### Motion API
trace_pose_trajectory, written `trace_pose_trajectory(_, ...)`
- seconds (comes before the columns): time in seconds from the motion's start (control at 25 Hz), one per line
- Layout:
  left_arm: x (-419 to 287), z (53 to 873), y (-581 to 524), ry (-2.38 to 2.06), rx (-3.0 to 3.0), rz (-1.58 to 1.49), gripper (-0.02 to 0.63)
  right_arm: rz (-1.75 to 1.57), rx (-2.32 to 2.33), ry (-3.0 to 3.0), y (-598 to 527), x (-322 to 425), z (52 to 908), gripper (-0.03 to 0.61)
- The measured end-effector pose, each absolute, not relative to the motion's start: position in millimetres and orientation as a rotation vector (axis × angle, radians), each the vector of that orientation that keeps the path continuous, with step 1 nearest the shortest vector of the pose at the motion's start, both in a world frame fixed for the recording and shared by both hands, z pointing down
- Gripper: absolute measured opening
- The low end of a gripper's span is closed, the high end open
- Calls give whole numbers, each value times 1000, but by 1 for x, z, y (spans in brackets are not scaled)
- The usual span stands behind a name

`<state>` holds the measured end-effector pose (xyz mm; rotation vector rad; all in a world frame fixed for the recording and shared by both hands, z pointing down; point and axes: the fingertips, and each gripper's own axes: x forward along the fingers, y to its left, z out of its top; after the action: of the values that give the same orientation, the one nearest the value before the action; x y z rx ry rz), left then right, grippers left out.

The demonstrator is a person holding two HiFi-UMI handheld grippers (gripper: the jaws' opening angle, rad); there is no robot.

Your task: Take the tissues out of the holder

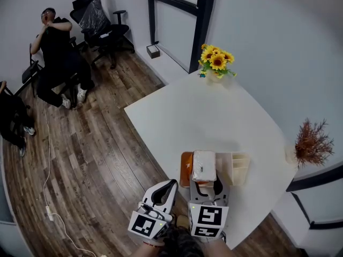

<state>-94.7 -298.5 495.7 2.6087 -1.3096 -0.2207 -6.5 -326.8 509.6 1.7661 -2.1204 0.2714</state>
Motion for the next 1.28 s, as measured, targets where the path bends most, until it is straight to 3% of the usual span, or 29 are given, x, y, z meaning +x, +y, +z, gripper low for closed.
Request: trace_pose_trajectory(1.28, -57, 440, -298, -1216, 2744, -222, 6, 143, 1712, -2372, -300, 37, 428, 256)
